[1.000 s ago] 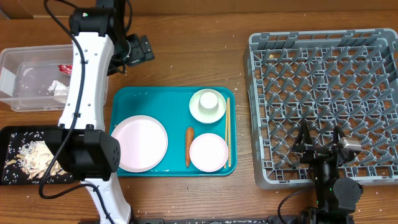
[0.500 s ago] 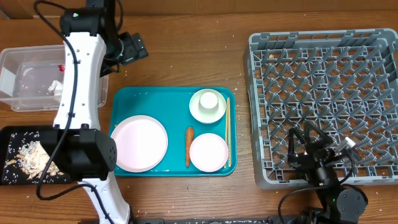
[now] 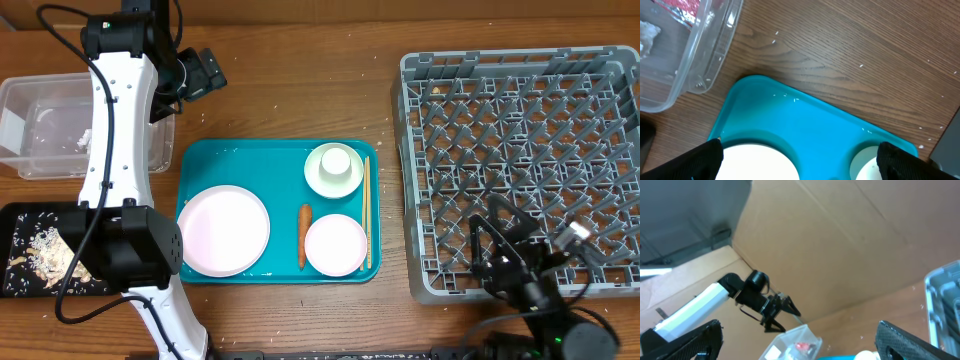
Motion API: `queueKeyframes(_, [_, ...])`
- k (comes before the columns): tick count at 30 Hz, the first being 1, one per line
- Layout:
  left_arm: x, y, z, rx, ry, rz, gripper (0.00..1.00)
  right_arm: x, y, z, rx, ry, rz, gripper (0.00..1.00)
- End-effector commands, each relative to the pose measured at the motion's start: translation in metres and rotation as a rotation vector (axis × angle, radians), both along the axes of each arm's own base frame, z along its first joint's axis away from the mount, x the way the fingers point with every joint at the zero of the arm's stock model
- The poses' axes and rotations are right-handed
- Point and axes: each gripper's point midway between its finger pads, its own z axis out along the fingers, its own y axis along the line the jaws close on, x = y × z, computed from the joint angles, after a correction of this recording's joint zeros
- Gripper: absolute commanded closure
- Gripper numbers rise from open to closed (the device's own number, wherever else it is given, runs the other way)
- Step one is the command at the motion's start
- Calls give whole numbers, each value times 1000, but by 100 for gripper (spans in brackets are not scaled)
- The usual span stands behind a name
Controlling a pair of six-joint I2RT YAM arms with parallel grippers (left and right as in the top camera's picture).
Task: Sort waste into correct bins and load items into the dishwasher
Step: 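Move the right gripper over the white cup on the tray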
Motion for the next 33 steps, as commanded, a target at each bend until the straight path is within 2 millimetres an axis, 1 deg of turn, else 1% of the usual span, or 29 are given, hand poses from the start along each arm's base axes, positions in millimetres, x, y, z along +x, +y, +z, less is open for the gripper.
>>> queueKeyframes(1, [-4,3,5,-32,-5,22,0,-11,3,43,-178,-81,-47,0])
queueKeyframes(3, [-4,4,5,-26,-4,23,0,-7,2,57,-239,-47,-59,0])
queueKeyframes(6, [-4,4,5,-27,-5,21,0,7,0,77,-302,30,-58,0])
queueKeyframes(9, [-4,3,5,-26,-5,19,0,21,5,87,-402,110,4,0])
queueKeyframes(11, [-4,3,5,-25,-5,19,0,32,8,87,-454,185,53,0])
queueKeyframes(13, [-4,4,5,-19,-4,21,0,41,13,84,-519,262,106,0])
queueKeyframes(16, [-4,4,5,-19,-4,21,0,61,16,75,-555,398,126,0])
queueKeyframes(18, [-4,4,5,-19,-4,21,0,74,26,70,-584,446,152,0])
queueKeyframes(21, [-4,4,5,-19,-4,21,0,91,54,57,-636,484,220,0])
queueKeyframes(23, [-4,4,5,-19,-4,21,0,108,75,38,-666,536,235,0])
queueKeyframes(24, [-4,4,5,-19,-4,21,0,116,83,29,-671,570,223,0])
queueKeyframes(26, [-4,4,5,-19,-4,21,0,132,96,7,-690,637,188,0])
queueKeyframes(28, [-4,4,5,-19,-4,21,0,143,104,-11,-716,683,170,0])
queueKeyframes(31, [-4,4,5,-19,-4,21,0,158,124,-40,-748,724,205,0])
queueKeyframes(33, [-4,4,5,-19,-4,21,0,165,138,-51,-750,728,242,0])
